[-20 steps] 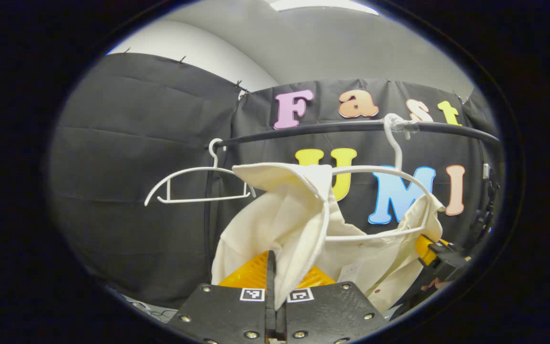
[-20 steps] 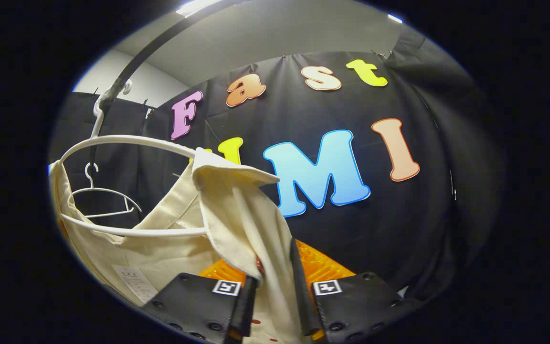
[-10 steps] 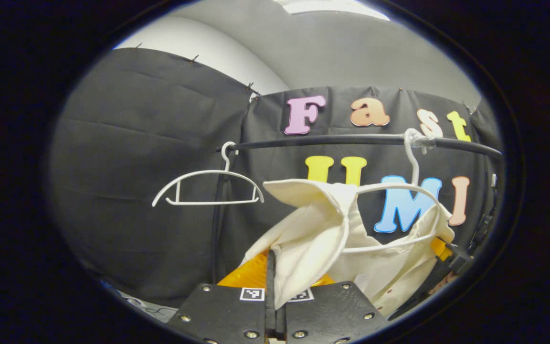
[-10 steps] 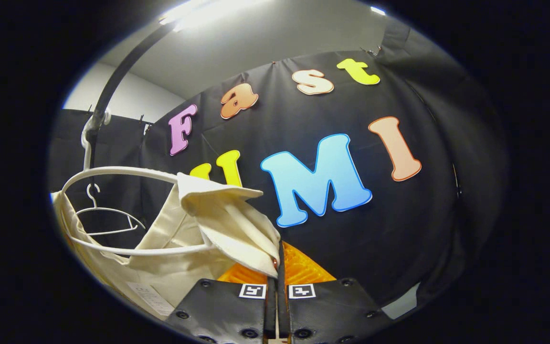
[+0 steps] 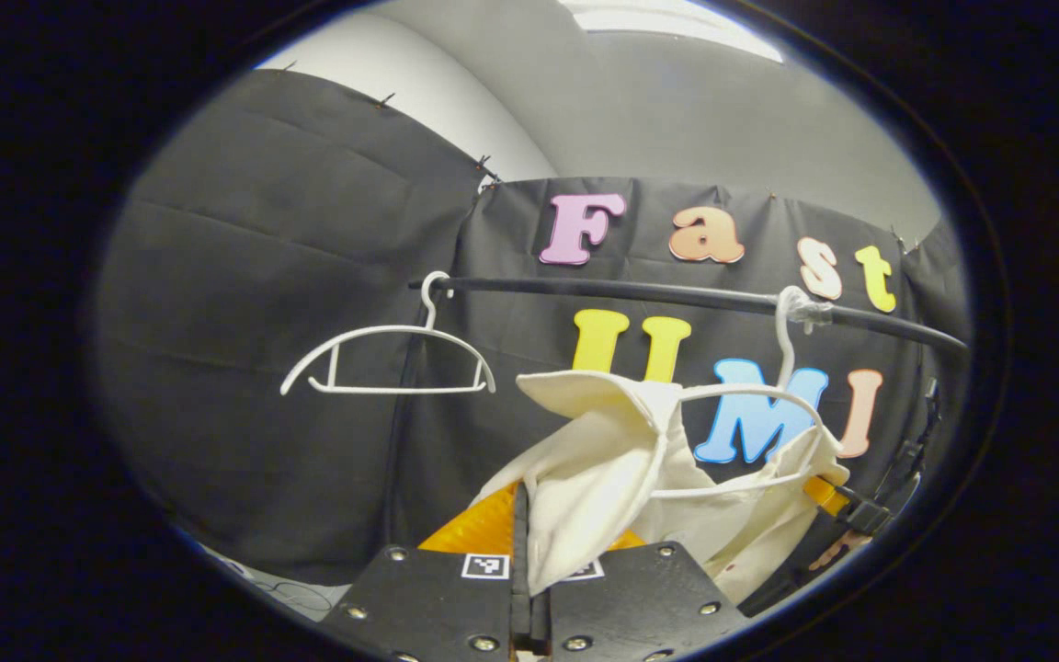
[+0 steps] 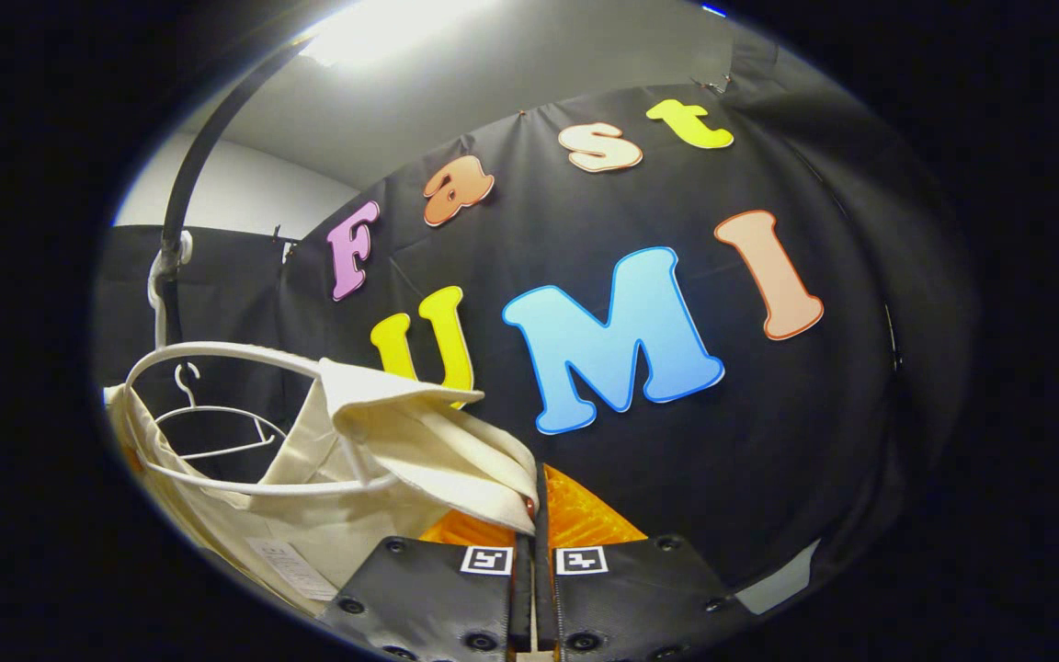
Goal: Grasp the clothes on the hanger with both hands and then place them into the laundry hamper below.
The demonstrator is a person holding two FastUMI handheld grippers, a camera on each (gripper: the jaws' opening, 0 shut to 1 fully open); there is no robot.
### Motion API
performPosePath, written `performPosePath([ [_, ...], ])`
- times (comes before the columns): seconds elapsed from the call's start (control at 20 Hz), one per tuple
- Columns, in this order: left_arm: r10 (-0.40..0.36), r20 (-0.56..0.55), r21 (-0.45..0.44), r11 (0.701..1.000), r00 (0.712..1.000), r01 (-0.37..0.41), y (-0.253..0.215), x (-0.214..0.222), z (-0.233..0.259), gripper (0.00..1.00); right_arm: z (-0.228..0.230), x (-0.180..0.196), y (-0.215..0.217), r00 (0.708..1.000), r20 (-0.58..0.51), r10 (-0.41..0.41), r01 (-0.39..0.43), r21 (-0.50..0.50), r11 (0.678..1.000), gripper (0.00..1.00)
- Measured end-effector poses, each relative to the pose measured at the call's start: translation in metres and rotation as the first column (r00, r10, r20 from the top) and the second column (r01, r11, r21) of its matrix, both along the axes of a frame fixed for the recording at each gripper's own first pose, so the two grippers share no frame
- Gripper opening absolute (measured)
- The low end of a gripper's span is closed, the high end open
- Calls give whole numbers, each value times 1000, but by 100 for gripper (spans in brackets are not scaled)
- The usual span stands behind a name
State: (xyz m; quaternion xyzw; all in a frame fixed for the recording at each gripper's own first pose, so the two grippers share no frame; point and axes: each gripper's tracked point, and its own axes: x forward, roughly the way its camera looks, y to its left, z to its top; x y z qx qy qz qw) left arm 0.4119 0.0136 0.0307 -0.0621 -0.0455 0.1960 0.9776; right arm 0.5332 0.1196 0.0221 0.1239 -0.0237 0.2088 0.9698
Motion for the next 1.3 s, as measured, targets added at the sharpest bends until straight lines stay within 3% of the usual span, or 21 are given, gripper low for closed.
performPosePath([
  [0.2, -38, 29, -104, 994, 999, 41, 4, 18, 2, 0, 4, 17, -10, 999, -49, -16, 20, 74, 997, 3],
  [0.4, -74, 31, -85, 993, 997, 76, 13, 25, 10, 1, 4, 25, 8, 1000, -28, -8, 9, 36, 999, 3],
  [0.55, -160, 58, -160, 973, 985, 168, 14, 24, 9, 0, -8, 33, 18, 999, -50, 3, -2, 15, 1000, 0],
  [0.65, -213, 72, -198, 954, 974, 223, 16, 26, 8, 1, -13, 36, 24, 998, -57, 21, -20, 10, 1000, 3],
  [0.75, -246, 65, -184, 950, 967, 253, 14, 19, 10, 1, -19, 38, 28, 997, -66, 35, -35, 9, 999, 3],
  [1.05, -244, -1, -197, 951, 970, 239, 7, -10, 8, 0, -17, 17, 38, 997, -33, 75, -76, -50, 996, 3],
  [1.15, -262, -71, -177, 953, 962, 247, -2, -25, -5, 1, -19, 11, 38, 996, -31, 85, -87, -65, 994, 0],
  [1.3, -257, -96, -106, 963, 962, 247, -8, -47, 11, 1, -22, 3, 40, 995, -32, 94, -96, -84, 992, 3],
])
